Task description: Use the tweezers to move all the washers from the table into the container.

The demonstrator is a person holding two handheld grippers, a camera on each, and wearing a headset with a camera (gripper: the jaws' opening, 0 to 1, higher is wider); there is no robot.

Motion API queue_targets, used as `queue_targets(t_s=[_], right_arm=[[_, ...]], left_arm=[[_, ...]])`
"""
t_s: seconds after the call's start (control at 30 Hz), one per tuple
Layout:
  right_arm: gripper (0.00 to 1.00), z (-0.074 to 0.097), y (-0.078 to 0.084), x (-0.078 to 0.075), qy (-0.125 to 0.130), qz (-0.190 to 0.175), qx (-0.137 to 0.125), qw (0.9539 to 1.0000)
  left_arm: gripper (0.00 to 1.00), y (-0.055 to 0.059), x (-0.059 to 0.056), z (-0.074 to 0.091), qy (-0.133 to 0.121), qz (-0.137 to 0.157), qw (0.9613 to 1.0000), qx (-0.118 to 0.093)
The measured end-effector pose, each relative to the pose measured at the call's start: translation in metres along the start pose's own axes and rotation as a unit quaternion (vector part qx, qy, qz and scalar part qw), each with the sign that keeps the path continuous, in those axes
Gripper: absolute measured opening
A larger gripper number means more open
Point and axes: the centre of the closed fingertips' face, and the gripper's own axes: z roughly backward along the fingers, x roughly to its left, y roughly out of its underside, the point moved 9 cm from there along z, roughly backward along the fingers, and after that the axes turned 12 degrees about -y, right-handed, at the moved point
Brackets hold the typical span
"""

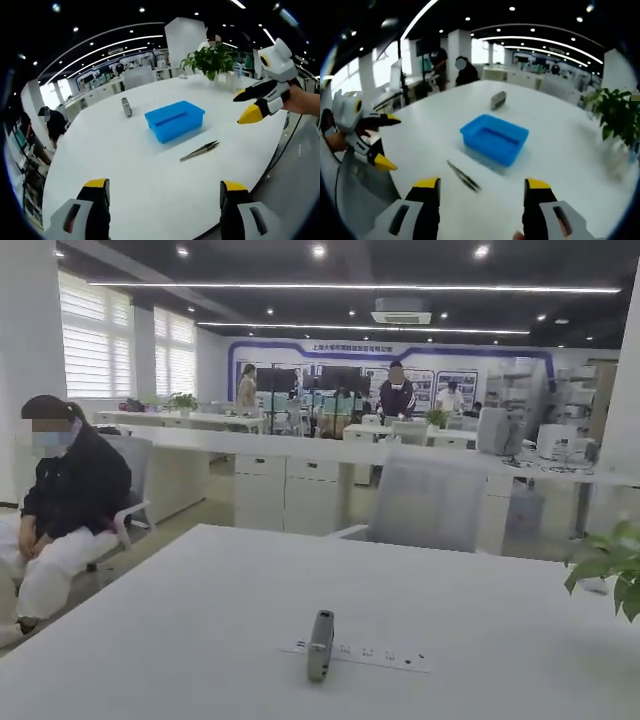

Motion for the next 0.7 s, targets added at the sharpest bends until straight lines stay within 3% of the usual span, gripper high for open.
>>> queue_targets(t_s=[0.17, 0.33, 0.57, 0.7], right_arm=[[0.75, 0.015, 0.010, -0.002, 0.027, -0.015, -0.012, 0.9994], [0.88, 0.023, 0.019, -0.003, 0.036, -0.039, -0.025, 0.9982], [0.99, 0.027, 0.028, -0.011, 0.065, -0.045, -0.025, 0.9966], [0.99, 0.026, 0.031, -0.013, 0.066, -0.048, -0.022, 0.9965]], left_arm=[[0.95, -0.007, 0.003, 0.001, 0.009, 0.038, 0.9992, -0.003], [0.96, -0.008, 0.006, 0.002, 0.004, 0.039, 0.9992, -0.003], [0.97, -0.010, 0.010, 0.005, -0.002, 0.049, 0.9988, -0.005], [0.99, -0.006, 0.009, 0.006, -0.006, 0.048, 0.9988, 0.001]])
